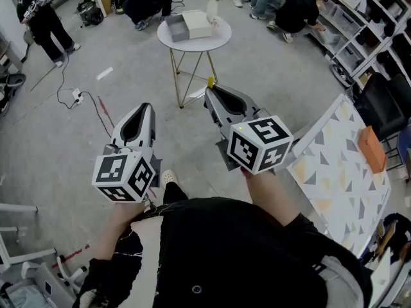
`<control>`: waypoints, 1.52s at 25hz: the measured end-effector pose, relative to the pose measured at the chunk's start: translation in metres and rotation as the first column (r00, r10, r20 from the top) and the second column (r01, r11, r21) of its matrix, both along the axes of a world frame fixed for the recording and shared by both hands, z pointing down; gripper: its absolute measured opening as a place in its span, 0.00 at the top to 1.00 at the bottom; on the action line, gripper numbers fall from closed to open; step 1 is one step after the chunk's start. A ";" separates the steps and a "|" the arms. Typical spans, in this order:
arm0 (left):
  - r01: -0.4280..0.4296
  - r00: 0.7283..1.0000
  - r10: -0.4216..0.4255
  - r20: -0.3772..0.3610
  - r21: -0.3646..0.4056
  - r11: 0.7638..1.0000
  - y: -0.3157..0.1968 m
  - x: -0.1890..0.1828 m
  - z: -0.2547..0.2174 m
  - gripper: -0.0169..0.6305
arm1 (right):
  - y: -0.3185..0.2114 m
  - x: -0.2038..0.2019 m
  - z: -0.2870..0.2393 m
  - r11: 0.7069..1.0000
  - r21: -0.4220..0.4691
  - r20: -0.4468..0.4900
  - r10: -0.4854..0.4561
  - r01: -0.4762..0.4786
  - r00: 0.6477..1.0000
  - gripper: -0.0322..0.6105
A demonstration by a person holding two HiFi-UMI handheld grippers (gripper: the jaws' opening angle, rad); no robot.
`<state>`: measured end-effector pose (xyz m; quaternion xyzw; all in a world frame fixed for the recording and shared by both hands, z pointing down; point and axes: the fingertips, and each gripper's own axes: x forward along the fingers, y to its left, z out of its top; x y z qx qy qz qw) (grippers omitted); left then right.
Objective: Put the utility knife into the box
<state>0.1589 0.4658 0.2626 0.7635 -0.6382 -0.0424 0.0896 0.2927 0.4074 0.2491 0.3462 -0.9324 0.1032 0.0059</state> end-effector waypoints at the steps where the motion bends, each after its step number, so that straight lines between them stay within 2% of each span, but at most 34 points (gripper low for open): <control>1: 0.001 1.000 -0.001 0.000 -0.001 1.000 -0.001 -0.001 0.000 0.93 | -0.001 -0.001 0.001 1.000 -0.002 -0.001 -0.001 0.001 1.000 0.90; 8: -0.007 1.000 0.007 -0.008 -0.014 1.000 -0.013 -0.010 0.007 0.93 | -0.015 -0.007 0.008 1.000 -0.026 0.025 0.016 -0.015 1.000 0.90; 14: -0.037 0.999 0.036 -0.031 -0.038 0.999 -0.058 -0.028 0.017 0.93 | -0.056 -0.022 0.018 0.997 -0.068 0.027 0.043 -0.041 0.999 0.90; 20: -0.090 0.995 0.088 -0.036 -0.043 0.995 -0.119 -0.057 0.016 0.94 | -0.113 -0.059 0.021 0.995 -0.081 0.014 0.055 -0.054 0.998 0.90; 28: -0.148 0.989 0.147 -0.035 -0.036 0.988 -0.194 -0.114 -0.001 0.96 | -0.182 -0.116 0.005 0.993 -0.072 0.035 0.095 -0.093 0.995 0.90; 35: -0.187 0.982 0.186 -0.036 -0.013 0.982 -0.230 -0.156 -0.005 0.96 | -0.214 -0.156 0.004 0.990 -0.059 0.052 0.130 -0.126 0.990 0.90; 38: -0.195 0.980 0.194 -0.031 -0.028 0.980 -0.235 -0.166 0.002 0.96 | -0.216 -0.169 0.014 0.991 -0.060 0.042 0.120 -0.117 0.992 0.90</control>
